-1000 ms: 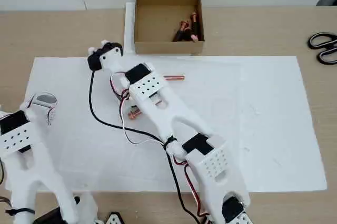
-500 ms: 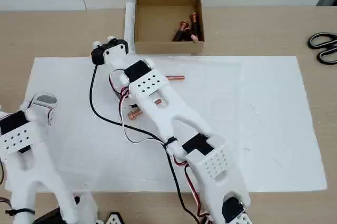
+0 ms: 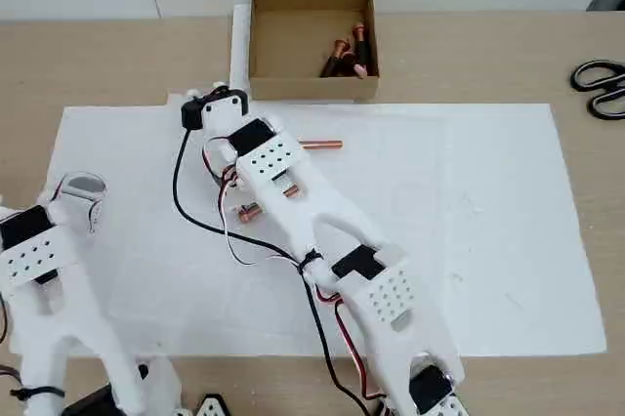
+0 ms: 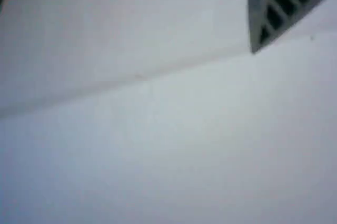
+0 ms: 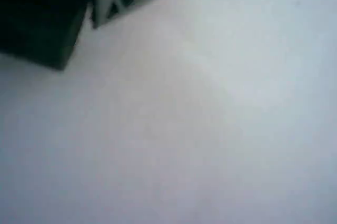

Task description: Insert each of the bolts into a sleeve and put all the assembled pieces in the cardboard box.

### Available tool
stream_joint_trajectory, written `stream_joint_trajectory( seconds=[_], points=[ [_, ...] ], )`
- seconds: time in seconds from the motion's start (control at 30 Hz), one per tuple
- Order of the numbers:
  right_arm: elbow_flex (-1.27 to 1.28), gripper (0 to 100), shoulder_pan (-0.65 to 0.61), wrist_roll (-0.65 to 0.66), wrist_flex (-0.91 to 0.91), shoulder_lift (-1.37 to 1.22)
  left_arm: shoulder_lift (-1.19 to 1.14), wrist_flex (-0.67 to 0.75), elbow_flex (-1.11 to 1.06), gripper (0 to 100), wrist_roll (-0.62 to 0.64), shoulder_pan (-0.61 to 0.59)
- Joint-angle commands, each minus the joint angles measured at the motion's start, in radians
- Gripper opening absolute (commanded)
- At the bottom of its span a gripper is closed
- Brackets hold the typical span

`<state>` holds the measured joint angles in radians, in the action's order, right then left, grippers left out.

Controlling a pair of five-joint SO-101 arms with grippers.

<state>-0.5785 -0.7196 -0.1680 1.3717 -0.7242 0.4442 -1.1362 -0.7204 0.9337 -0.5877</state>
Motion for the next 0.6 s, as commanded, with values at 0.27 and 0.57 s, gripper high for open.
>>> stream_joint_trajectory(
  seconds=[0.27,0.57],
  points=[
    [-0.037,23.0,0.01,-0.005,-0.025,0.012,0.008,-0.003,0.004,30,0.006,-0.003],
    [-0.037,13.6,0.012,-0.005,-0.022,0.013,0.005,-0.003,0.004,30,0.005,-0.003]
  ],
)
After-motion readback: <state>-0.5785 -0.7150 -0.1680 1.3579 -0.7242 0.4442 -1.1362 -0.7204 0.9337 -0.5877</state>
